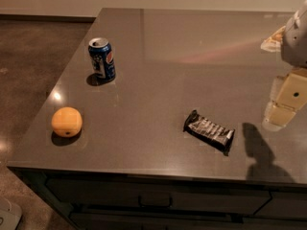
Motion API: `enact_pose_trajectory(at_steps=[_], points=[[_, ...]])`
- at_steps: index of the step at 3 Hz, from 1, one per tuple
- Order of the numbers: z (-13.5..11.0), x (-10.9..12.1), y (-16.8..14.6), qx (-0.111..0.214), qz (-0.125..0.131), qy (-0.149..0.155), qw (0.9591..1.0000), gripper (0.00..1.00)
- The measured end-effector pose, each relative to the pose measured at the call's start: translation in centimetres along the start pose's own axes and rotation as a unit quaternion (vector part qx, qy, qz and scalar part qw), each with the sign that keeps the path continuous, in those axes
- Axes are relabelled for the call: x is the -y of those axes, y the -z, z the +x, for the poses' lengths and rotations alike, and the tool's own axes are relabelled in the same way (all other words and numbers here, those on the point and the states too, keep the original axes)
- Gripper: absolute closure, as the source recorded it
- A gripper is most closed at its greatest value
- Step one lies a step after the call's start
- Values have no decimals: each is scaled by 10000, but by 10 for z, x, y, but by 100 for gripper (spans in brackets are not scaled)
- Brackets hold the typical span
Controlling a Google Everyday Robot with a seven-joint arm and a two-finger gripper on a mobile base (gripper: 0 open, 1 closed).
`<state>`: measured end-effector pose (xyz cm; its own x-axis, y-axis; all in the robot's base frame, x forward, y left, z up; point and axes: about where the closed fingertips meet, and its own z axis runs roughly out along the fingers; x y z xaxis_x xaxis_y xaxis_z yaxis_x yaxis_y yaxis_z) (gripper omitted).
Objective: Pick rxbar chocolate
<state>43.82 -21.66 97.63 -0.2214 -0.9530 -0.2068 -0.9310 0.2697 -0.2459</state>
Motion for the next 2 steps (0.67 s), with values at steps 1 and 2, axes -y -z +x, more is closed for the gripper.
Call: enact_pose_trajectory(at_steps=[1, 2], points=[[0, 0, 0, 0, 1, 0, 10000, 0], [-16, -8, -13, 89, -93, 124, 9998, 0]])
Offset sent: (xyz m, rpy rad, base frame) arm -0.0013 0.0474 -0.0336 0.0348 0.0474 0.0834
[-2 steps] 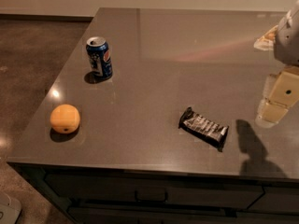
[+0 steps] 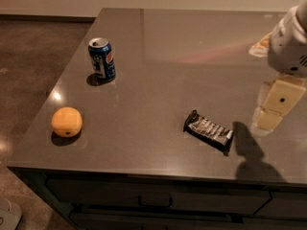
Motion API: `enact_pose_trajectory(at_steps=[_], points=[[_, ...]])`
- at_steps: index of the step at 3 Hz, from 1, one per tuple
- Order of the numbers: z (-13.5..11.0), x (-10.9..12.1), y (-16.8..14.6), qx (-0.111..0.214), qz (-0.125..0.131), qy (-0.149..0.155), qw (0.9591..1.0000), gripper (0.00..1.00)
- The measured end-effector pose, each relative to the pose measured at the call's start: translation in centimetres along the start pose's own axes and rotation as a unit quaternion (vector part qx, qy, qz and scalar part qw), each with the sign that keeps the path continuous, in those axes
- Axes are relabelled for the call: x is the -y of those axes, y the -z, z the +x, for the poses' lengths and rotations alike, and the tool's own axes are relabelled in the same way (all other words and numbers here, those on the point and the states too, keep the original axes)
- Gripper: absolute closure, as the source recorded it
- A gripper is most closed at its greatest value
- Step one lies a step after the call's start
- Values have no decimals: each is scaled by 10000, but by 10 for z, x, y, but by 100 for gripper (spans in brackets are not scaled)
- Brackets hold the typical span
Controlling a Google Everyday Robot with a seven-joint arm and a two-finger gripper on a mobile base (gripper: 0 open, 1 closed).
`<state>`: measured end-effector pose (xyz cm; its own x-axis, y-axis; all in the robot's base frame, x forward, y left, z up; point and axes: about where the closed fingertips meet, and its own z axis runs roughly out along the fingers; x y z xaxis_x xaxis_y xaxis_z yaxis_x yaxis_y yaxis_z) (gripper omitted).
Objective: Pick rxbar chocolate
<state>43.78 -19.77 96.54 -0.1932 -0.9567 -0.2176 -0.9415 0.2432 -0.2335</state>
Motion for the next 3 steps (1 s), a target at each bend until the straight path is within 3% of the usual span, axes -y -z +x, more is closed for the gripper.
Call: enact_pose_trajectory(at_steps=[2, 3], points=[[-28, -31, -60, 399, -603, 290, 9970, 0], [-32, -44, -87, 429, -865, 363, 9947, 0]])
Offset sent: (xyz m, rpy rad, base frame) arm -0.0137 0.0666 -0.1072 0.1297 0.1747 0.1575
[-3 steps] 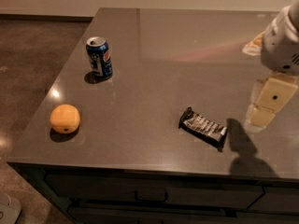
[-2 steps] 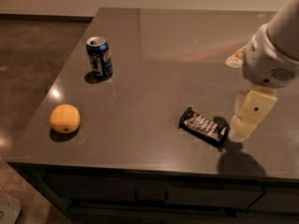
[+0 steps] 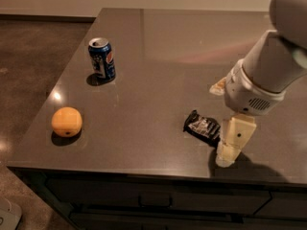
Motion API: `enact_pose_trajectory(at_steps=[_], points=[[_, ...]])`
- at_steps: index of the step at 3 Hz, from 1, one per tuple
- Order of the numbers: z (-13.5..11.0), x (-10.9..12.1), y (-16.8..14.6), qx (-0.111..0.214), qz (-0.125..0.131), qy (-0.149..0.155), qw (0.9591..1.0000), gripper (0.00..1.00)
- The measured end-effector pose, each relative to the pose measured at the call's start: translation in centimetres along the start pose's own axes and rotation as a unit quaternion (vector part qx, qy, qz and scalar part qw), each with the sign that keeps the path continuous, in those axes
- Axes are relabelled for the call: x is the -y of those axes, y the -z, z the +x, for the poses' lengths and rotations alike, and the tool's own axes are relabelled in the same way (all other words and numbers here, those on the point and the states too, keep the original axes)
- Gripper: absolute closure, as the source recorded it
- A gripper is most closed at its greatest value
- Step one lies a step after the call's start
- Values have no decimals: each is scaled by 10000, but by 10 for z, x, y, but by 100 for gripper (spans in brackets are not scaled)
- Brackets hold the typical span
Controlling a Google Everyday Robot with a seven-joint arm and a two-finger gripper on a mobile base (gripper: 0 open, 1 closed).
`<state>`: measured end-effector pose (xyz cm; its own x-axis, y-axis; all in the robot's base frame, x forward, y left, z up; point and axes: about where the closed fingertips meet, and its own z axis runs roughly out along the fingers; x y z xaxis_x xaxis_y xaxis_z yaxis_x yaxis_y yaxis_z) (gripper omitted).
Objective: Pick rxbar chocolate
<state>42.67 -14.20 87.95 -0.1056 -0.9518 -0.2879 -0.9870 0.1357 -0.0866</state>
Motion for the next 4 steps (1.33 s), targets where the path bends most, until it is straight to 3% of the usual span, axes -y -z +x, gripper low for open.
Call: enact_pose_trajectory(at_steps=[3, 4], points=[[20, 9, -47, -94, -350, -104, 9993, 0], [22, 11, -51, -88, -468, -210, 9986, 17]])
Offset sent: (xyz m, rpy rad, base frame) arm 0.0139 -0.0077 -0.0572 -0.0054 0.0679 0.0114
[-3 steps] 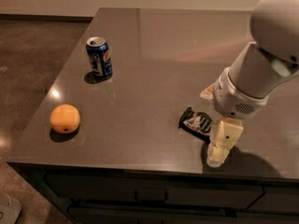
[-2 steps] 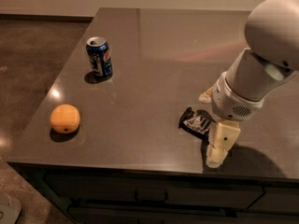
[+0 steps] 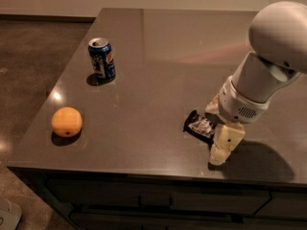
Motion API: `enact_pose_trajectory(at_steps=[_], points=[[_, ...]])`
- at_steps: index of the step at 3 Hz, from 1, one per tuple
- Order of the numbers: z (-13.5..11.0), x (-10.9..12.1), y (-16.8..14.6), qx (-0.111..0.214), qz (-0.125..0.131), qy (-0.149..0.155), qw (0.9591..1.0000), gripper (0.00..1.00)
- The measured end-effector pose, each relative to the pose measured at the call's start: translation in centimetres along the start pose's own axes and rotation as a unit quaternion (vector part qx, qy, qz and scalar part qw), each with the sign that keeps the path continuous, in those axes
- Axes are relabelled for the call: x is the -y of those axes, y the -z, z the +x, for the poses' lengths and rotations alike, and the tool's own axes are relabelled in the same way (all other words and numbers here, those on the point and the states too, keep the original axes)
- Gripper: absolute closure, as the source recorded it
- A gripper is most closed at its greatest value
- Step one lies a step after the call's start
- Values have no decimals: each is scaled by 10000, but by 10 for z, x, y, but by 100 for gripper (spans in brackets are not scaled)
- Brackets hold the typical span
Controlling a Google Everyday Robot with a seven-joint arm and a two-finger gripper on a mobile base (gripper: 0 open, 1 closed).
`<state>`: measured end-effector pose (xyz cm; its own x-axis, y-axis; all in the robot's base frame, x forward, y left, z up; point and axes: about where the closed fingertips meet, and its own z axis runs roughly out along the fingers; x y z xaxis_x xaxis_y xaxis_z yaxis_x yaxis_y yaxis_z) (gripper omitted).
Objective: Pick rxbar chocolate
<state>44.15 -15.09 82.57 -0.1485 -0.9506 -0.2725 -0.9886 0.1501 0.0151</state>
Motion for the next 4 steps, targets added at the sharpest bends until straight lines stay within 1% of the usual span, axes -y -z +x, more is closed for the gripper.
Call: enact_pose_trajectory(at_steps=[3, 4], points=[[-11, 5, 18, 291, -111, -174, 9994, 87], [-14, 6, 23, 350, -86, -186, 9992, 100]])
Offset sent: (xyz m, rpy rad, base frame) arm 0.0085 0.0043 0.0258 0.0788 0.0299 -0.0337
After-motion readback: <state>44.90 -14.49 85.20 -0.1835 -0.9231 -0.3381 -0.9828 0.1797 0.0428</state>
